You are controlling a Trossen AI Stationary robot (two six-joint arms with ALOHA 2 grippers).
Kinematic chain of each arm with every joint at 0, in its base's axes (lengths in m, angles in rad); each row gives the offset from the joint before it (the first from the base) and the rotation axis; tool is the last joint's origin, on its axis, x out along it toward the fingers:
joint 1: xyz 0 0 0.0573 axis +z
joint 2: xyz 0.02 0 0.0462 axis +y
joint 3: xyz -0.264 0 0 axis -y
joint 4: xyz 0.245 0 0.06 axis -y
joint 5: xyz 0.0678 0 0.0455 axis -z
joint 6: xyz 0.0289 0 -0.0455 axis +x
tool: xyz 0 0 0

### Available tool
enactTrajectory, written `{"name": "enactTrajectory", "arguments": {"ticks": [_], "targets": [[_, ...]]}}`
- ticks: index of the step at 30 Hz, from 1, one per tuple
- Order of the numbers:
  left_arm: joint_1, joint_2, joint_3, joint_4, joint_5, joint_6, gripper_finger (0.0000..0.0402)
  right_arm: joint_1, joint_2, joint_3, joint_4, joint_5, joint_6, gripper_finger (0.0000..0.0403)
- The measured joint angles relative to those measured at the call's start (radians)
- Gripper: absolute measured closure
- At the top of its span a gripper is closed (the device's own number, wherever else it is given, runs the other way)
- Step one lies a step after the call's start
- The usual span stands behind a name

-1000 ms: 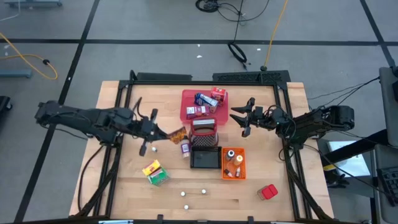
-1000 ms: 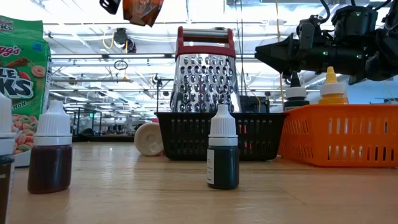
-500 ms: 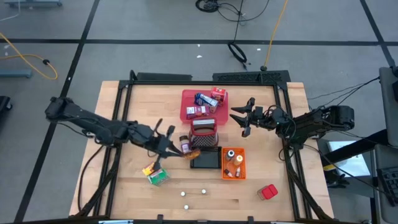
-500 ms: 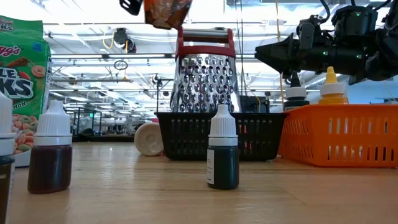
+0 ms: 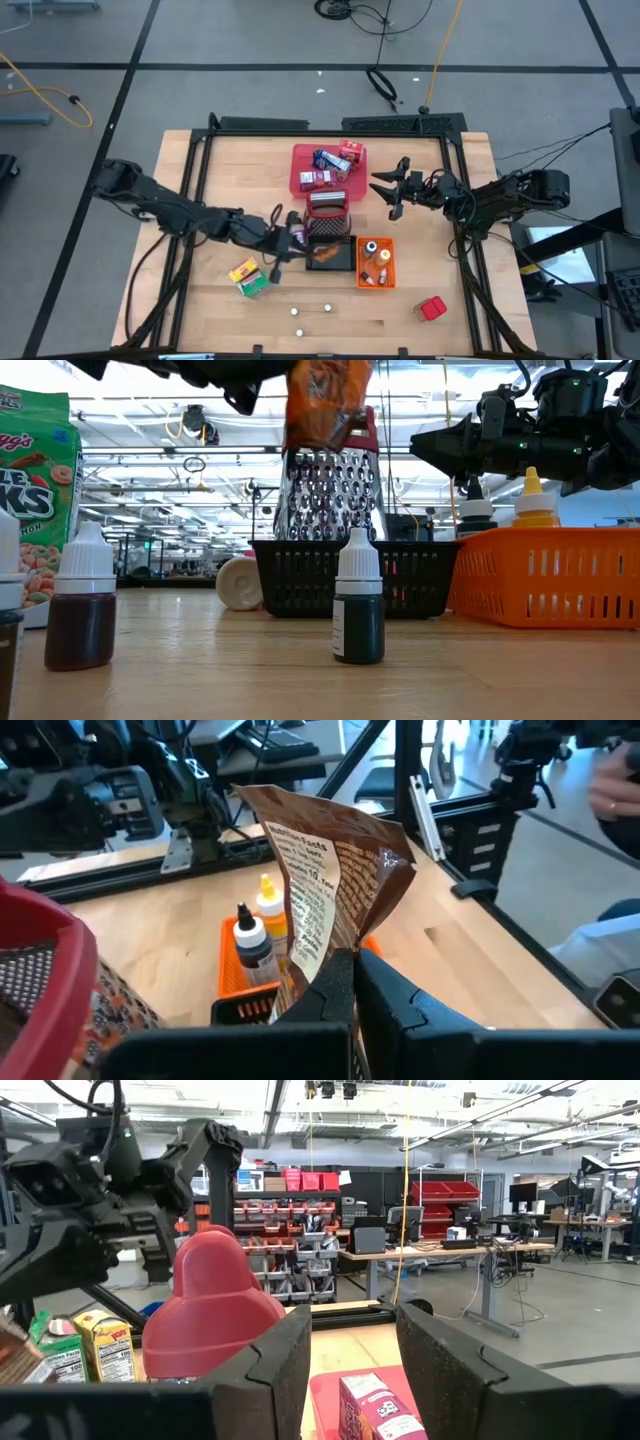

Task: Pick & Place Kitchen Items
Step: Put the orange seasoning bag into the black bin

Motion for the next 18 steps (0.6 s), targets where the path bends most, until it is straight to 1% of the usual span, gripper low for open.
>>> {"name": "enactTrajectory", "arguments": {"ticks": [7, 14, 18], "targets": [[0.000, 0.096, 0.000, 0.074, -0.067, -0.020, 0.0401, 0.000, 0.000, 0.000, 0.000, 0.000, 0.000, 0.0261], [0.000, 0.152, 0.000, 0.095, -0.152, -0.044, 0.0401, 0.000, 0.000, 0.000, 0.000, 0.000, 0.000, 0.0261], [0.001, 0.177, 0.000, 0.122, -0.181, -0.045, 0.0401, 0.000, 0.000, 0.000, -0.004, 0.000, 0.000, 0.0261]]}}
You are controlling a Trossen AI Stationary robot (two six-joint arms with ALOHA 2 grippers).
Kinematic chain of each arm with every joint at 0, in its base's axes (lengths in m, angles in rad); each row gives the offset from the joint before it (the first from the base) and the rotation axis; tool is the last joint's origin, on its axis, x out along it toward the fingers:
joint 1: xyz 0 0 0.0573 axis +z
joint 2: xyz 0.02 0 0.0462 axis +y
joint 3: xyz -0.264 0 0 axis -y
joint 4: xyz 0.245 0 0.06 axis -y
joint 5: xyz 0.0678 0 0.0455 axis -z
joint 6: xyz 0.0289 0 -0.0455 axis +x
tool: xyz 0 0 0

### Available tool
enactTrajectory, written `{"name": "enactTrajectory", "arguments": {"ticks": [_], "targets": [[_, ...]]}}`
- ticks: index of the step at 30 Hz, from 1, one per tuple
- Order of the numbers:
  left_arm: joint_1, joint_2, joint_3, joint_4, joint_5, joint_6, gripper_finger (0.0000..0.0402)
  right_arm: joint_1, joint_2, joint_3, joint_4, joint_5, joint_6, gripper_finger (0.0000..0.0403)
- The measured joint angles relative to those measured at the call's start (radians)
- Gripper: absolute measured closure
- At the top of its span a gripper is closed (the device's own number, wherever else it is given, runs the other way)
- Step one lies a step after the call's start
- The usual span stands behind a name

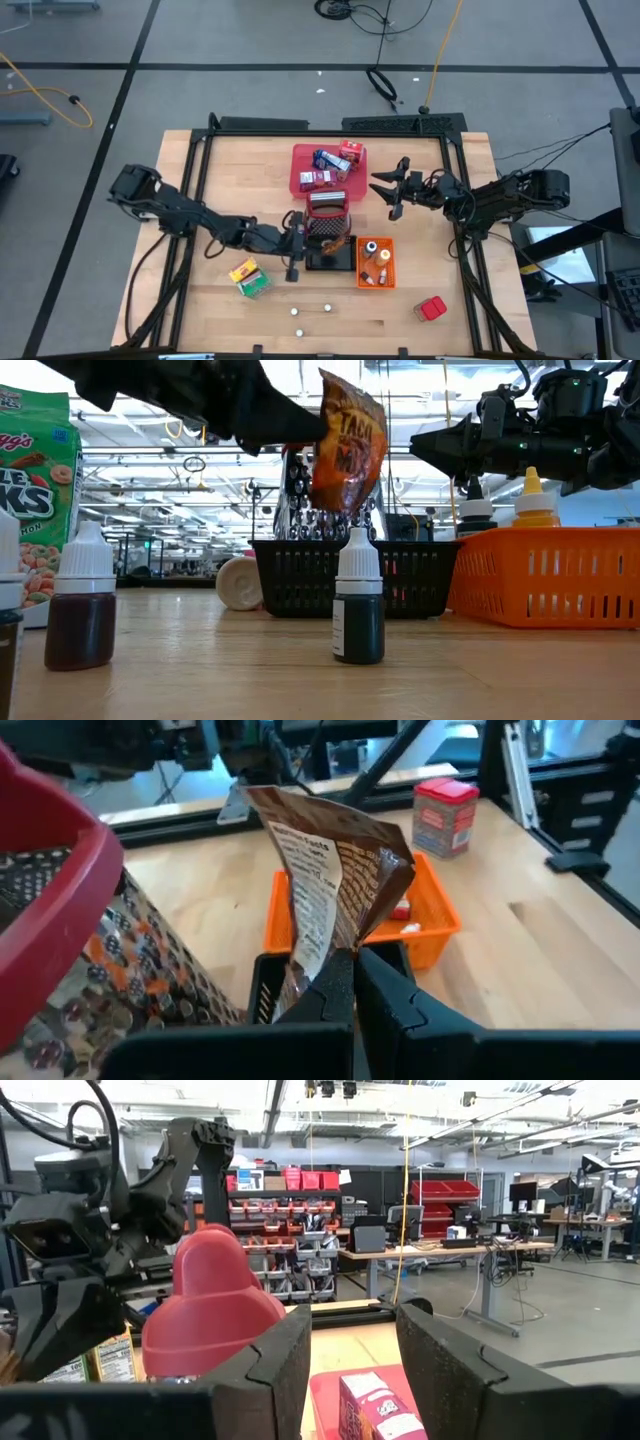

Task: Pick & Place Kitchen Items
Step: Put the orange seasoning bag into the black bin

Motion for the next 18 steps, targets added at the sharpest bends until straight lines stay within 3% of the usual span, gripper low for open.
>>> {"name": "enactTrajectory", "arguments": {"ticks": [9, 18], "targets": [[0.000, 0.067, 0.000, 0.058, -0.101, -0.058, 0.0401, 0.000, 0.000, 0.000, -0.012, 0.000, -0.001, 0.0261], [0.000, 0.132, 0.000, 0.092, -0.104, -0.093, 0.0401, 0.000, 0.000, 0.000, -0.026, 0.000, -0.003, 0.0261]]}}
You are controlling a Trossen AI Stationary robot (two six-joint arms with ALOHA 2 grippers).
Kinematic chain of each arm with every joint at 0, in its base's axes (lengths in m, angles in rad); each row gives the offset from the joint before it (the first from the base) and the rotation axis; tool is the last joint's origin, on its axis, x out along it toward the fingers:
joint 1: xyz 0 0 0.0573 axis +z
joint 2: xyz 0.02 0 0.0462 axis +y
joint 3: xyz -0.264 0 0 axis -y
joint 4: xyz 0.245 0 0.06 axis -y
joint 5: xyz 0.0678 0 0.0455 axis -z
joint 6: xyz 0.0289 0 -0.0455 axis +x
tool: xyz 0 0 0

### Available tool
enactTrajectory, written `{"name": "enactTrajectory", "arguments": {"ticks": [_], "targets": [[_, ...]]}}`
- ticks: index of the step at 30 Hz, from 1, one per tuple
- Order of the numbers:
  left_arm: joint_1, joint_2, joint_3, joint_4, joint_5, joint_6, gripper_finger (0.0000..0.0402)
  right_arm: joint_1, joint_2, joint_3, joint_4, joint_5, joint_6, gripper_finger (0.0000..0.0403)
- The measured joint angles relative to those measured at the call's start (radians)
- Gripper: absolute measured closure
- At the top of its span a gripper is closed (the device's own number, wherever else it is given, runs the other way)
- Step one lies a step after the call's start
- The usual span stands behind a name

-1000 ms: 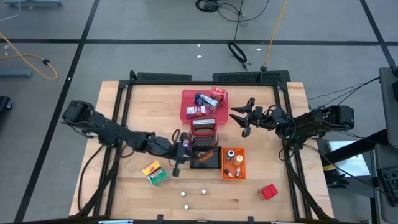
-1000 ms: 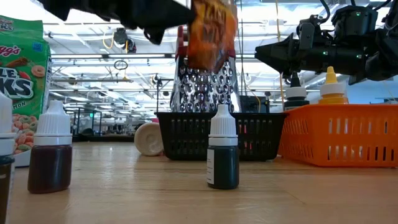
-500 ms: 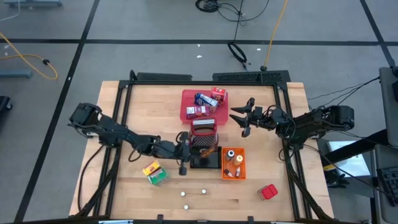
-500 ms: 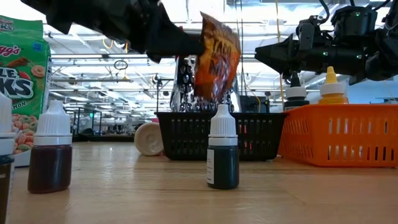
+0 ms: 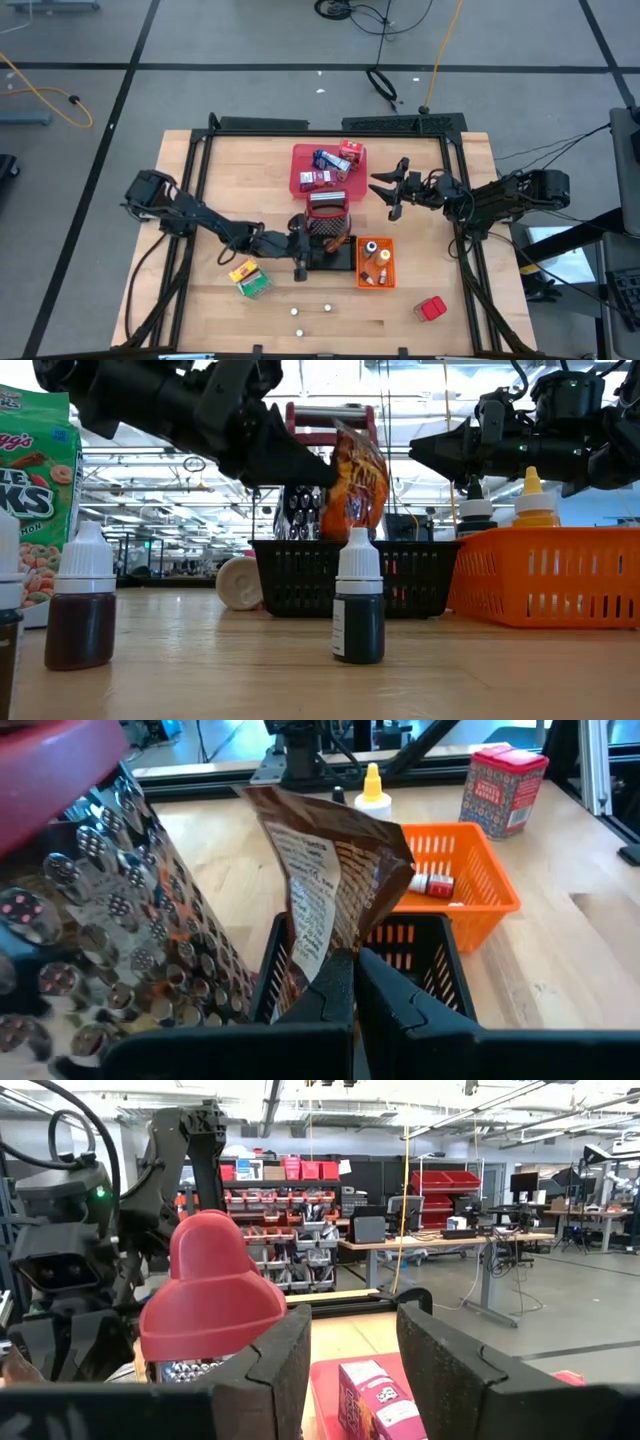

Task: Pick & Place Kitchen Items
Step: Put the orange seasoning bag into the black bin

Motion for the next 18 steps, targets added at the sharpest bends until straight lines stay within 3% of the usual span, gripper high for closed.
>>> {"name": "enactTrajectory", "arguments": {"ticks": [12, 18], "targets": [[0.001, 0.008, 0.000, 0.015, 0.001, -0.020, 0.0398, 0.000, 0.000, 0.000, -0.001, 0.000, 0.000, 0.0261], [0.001, 0.008, 0.000, 0.011, 0.001, -0.028, 0.0366, 0.000, 0.000, 0.000, -0.001, 0.000, 0.000, 0.0261]]}}
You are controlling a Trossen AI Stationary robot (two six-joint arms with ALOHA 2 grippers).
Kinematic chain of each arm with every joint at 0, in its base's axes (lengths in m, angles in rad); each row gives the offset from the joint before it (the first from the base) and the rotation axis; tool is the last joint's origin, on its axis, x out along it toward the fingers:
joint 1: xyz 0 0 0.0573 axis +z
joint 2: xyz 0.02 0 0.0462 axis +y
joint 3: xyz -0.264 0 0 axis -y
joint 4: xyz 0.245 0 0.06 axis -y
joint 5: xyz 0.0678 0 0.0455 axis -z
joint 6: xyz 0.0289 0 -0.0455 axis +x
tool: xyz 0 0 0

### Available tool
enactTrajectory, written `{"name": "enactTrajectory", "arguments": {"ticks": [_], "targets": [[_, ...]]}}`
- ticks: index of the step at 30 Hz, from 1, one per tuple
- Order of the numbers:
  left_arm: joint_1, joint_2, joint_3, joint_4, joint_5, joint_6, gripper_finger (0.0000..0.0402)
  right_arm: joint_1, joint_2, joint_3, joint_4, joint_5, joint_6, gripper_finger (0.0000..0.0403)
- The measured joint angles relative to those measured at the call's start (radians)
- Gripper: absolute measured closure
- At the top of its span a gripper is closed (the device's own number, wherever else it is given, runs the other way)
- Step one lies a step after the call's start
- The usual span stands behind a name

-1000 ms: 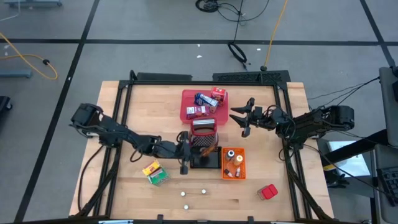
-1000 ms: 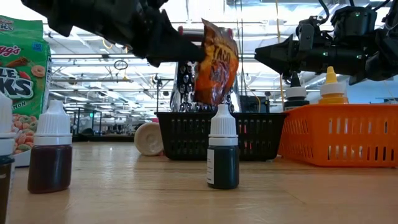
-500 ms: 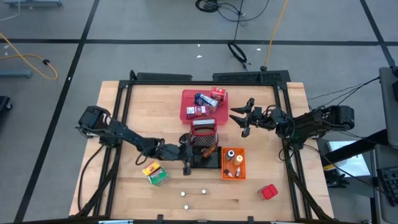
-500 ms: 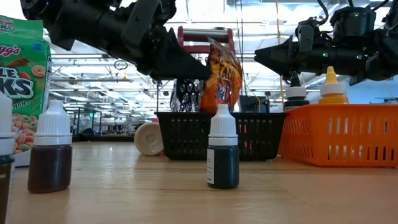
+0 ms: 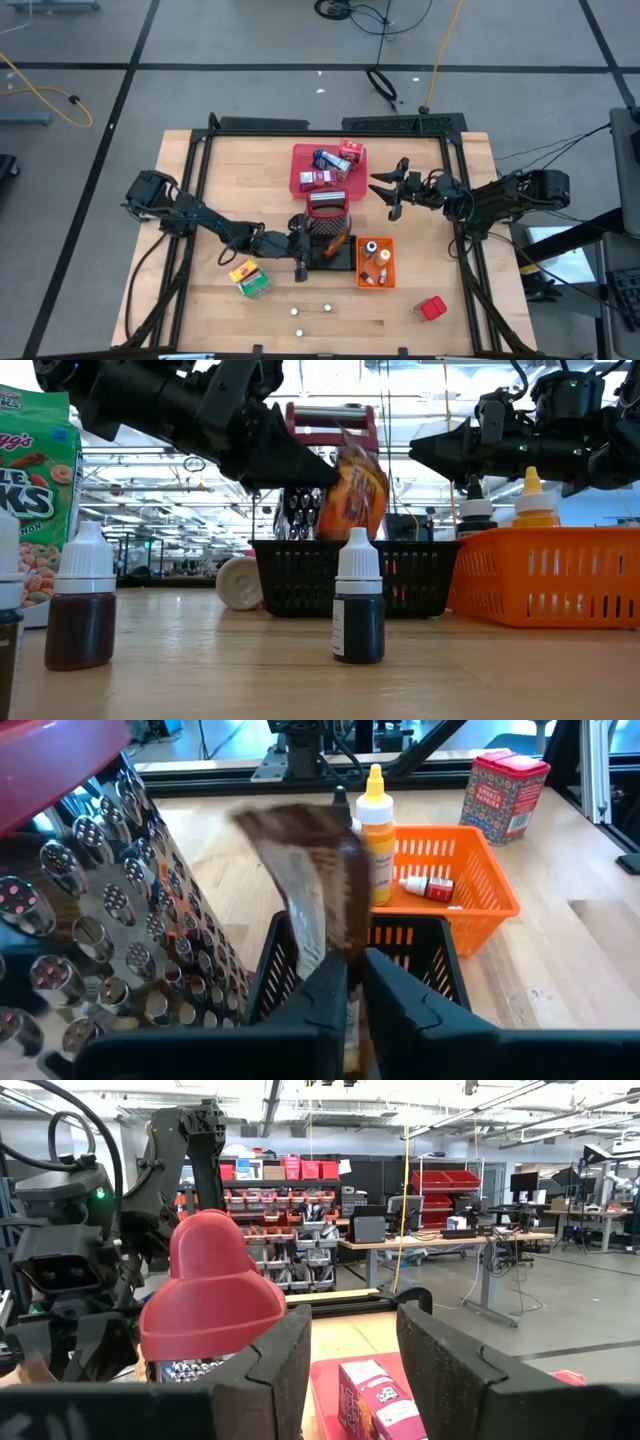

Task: Pick & Place Kitchen Items
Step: Put the orange seasoning bag into the black bin, then put the black seasoning bottle into the black bin

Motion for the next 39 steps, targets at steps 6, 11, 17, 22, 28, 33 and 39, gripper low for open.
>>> {"name": "enactTrajectory", "arguments": {"ticks": [6, 11, 17, 22, 28, 33, 39], "targets": [[0.000, 0.000, 0.000, 0.000, 0.000, -0.006, 0.0333, 0.000, 0.000, 0.000, 0.000, 0.000, 0.000, 0.0261], [0.000, 0.000, 0.000, -0.001, 0.000, -0.006, 0.0324, 0.000, 0.000, 0.000, -0.001, 0.000, 0.000, 0.0261], [-0.001, -0.010, 0.000, -0.033, 0.000, -0.007, 0.0323, 0.000, 0.000, 0.000, -0.008, 0.000, 0.000, 0.0261], [-0.001, -0.047, -0.002, -0.122, 0.000, -0.071, 0.0323, 0.000, 0.000, 0.000, -0.012, 0.000, 0.000, 0.0261], [-0.002, -0.149, -0.001, -0.279, -0.008, -0.211, 0.0323, 0.000, 0.000, 0.000, -0.023, 0.000, 0.000, 0.0261], [0.001, -0.260, 0.000, -0.481, -0.019, -0.424, 0.0323, 0.000, 0.000, 0.000, -0.020, 0.000, 0.000, 0.0261], [0.030, -0.363, 0.000, -0.652, -0.019, -0.635, 0.0323, 0.000, 0.000, 0.000, -0.012, 0.000, 0.000, 0.0261]]}}
